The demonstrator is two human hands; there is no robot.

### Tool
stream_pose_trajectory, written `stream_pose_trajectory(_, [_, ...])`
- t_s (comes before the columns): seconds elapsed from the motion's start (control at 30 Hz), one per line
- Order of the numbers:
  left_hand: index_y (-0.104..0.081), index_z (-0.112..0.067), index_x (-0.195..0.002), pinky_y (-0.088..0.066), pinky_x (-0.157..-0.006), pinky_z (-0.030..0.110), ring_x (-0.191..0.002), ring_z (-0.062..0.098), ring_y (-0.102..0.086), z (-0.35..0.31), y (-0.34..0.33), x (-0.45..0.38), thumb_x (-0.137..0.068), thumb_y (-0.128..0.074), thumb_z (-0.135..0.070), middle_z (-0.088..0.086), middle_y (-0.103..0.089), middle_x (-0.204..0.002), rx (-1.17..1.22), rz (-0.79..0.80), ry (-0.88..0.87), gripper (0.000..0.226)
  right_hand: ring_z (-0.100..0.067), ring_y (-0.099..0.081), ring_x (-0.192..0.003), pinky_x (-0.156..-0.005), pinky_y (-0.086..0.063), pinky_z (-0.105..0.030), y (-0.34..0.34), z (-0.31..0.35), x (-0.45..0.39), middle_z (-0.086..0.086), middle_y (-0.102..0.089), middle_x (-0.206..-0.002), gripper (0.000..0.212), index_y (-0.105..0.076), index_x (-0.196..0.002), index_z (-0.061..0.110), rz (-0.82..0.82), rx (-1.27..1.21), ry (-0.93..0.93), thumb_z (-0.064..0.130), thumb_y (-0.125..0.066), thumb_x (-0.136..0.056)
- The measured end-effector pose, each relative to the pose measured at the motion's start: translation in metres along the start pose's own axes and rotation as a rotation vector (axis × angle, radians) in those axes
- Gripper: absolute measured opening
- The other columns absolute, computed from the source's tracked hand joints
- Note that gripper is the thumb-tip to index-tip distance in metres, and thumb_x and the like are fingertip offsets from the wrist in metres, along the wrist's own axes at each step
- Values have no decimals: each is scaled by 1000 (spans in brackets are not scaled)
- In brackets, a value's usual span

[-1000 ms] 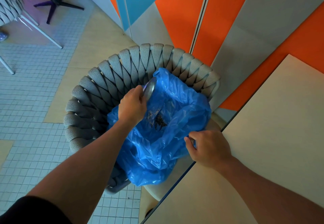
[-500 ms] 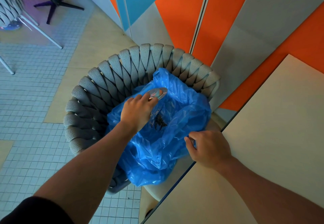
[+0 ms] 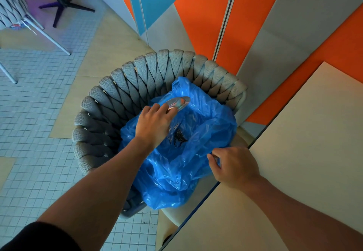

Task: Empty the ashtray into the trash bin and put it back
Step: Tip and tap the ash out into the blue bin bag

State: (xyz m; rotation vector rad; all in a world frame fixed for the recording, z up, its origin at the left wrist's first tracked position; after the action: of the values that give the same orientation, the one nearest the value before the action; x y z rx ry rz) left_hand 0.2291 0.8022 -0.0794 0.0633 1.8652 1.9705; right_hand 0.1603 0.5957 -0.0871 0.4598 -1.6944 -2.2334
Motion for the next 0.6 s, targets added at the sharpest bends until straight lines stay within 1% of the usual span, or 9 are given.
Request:
stream_pose_trajectory(0.1, [-62, -10, -104, -40, -60, 39, -71, 31, -54, 2, 1, -1, -74, -70, -7, 9, -59, -80, -4, -9, 15, 31, -11, -34, -38, -43, -15, -21, 0, 0, 0, 9, -41, -44, 38, -46, -55, 22, 6, 3, -3, 39, -52, -89])
stream_pose_trajectory(0.2, [-62, -14, -110, -34, -57, 35, -70, 28, -55, -2, -5, -2, -78, -68, -8, 5, -59, -79, 3, 83, -17, 33, -11, -36, -38, -43, -19, -21, -1, -1, 0, 8, -44, -44, 38, -49, -56, 22, 10, 10, -4, 40, -50, -90])
stream_pose_trajectory(0.27, [-62, -15, -114, -36, -58, 35, -73, 29, -57, -1, -6, 0, -79, -68, -8, 6, -62, -83, 15, 104, -6, 37, -10, -37, -38, -44, -21, -21, 0, 0, 1, 7, -47, -44, 38, -50, -57, 22, 11, 11, -2, 41, -50, -90])
stream_pose_trajectory(0.37, [-64, -12, -110, -41, -59, 37, -73, 31, -57, 1, -3, 0, -74, -72, -8, 9, -63, -83, 5, 66, 14, 37, -11, -38, -38, -44, -22, -21, 0, -1, 0, 6, -48, -44, 38, -49, -57, 22, 6, 8, -2, 40, -49, -89])
stream_pose_trajectory(0.5, [-61, -11, -106, -39, -59, 37, -72, 31, -54, 2, 1, -2, -71, -73, -6, 9, -61, -82, -2, -3, 15, 38, -12, -41, -39, -44, -24, -21, -1, -1, 1, 6, -50, -45, 38, -51, -58, 21, 13, 13, -1, 41, -49, -90])
stream_pose_trajectory(0.53, [-61, -11, -107, -38, -59, 37, -71, 31, -54, 2, 1, -3, -71, -73, -6, 9, -60, -82, -1, -5, 17, 38, -12, -42, -39, -44, -24, -21, -1, -1, 1, 5, -51, -46, 38, -51, -58, 21, 13, 11, -1, 41, -49, -90])
stream_pose_trajectory(0.6, [-62, -13, -110, -36, -59, 36, -71, 28, -53, 1, -3, -3, -75, -69, -6, 6, -59, -81, 0, 39, 4, 37, -13, -43, -40, -44, -25, -22, -1, -1, 0, 5, -51, -46, 38, -52, -58, 21, 16, 5, 0, 41, -50, -91])
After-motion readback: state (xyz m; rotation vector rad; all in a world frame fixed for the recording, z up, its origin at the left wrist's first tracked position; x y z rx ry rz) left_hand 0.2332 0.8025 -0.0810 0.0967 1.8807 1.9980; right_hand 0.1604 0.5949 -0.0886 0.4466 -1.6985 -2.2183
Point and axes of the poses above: each hand's wrist, its own x-axis away from the middle knuckle, its own y-axis out of the back of the hand, z = x × y, the point moved 6 cm from there along -x, towards the middle knuckle
